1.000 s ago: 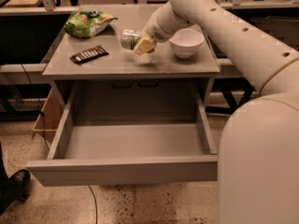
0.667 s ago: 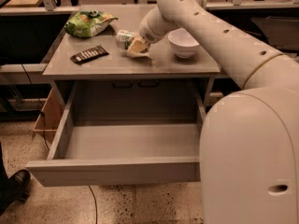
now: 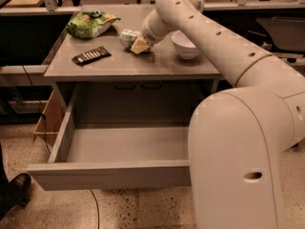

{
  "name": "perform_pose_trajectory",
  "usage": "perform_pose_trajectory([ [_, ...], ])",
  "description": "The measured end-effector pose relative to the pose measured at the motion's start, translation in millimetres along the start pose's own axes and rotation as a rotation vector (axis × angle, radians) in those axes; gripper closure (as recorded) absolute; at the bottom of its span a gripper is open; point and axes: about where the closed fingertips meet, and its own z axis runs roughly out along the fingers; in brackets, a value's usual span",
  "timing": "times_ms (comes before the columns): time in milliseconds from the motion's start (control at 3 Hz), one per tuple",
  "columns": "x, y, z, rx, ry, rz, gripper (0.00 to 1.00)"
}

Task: Pick 7up can from top drawer and place on counter

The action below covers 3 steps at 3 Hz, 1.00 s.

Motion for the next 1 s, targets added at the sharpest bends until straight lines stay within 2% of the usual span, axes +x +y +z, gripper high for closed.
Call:
perform_pose_trajectory([
  [333,1,0,0,-0.008,-0.010,0.005,0.30],
  [667,1,8,-2,-0.040,-0.055,0.003,0.06],
  [1000,-4,16,-11,-0.075,-0.109,-0.015,0.00],
])
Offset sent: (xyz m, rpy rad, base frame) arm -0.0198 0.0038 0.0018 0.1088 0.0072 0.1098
